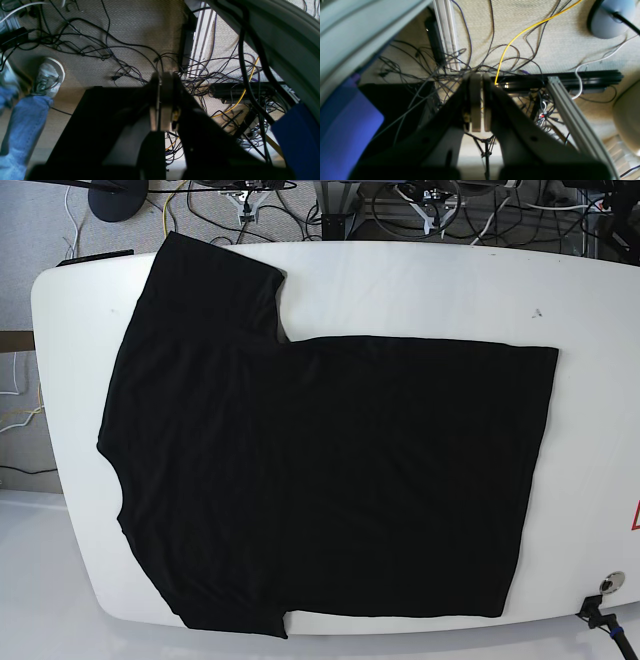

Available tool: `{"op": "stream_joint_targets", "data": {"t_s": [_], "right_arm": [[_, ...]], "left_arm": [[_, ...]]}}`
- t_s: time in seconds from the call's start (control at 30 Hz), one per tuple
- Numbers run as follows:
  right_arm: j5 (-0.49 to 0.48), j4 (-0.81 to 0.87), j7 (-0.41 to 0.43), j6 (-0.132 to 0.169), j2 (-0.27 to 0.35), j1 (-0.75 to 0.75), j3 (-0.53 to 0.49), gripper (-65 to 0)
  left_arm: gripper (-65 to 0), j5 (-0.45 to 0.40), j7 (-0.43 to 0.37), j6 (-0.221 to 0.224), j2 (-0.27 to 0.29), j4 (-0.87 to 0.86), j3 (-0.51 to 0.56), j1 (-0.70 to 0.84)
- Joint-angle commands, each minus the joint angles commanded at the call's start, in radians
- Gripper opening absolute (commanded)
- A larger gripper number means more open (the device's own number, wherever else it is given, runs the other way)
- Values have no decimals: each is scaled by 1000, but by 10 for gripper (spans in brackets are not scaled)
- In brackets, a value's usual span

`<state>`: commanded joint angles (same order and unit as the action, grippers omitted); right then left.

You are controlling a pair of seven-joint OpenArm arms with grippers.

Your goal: Fold the T-shirt properly

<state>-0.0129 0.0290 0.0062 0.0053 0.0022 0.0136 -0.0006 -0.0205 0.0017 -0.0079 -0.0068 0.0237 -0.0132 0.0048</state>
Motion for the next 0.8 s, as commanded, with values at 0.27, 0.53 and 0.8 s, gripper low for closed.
{"op": "stream_joint_targets", "data": {"t_s": [0.27,0.53,0.8], "right_arm": [[-1,2,-5,-2,3,24,-3,-646],[-6,15,-8,3,6,74,-1,-646],[-4,88,-2,11,47,166,-1,-649]], "left_arm": [[-650,-2,-4,-2,-7,-5,0,-7],[-650,-8,-10,-4,-6,-7,2,1],[-650,-9,-3,-3,-42,100,30,70]]}}
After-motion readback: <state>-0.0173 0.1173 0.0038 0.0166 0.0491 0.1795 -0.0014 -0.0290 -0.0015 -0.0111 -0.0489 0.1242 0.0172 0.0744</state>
